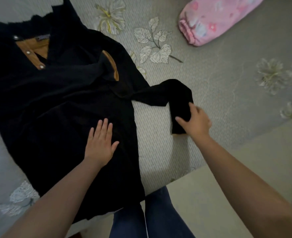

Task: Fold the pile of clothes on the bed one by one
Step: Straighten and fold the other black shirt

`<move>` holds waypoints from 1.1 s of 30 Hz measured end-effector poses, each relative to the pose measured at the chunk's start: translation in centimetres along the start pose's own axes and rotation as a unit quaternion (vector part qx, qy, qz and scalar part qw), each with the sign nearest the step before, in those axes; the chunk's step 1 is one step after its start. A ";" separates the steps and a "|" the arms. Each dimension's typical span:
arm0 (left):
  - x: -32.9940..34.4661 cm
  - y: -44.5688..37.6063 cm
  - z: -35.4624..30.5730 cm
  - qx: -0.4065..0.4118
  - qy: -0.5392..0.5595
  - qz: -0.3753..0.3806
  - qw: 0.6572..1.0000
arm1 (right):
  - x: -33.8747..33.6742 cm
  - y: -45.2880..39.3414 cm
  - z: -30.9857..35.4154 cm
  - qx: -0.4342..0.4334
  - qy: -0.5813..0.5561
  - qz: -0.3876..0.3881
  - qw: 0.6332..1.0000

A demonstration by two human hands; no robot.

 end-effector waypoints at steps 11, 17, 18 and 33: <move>-6.0 1.0 2.2 -0.019 0.027 -0.044 0.998 | -7.5 1.0 7.6 -0.078 -0.060 -0.206 0.973; -12.1 5.3 12.3 -0.132 0.120 -0.166 0.970 | -12.8 4.8 25.7 -0.262 -0.111 -0.238 0.929; -12.4 6.4 14.1 -0.150 0.133 -0.182 0.963 | -12.0 6.0 28.9 -0.291 -0.111 -0.222 0.924; -2.8 12.4 26.1 -0.262 0.243 -0.144 0.923 | 9.7 10.8 37.7 -0.424 0.226 0.048 0.876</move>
Point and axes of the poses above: each hand's wrist, its own y-axis away from the middle knuckle, its own x-axis out of the palm, z = x × y, the point moved 7 cm from there along -y, towards the middle knuckle, and after that the axes turned 12 degrees about z, right-handed, at the moved point
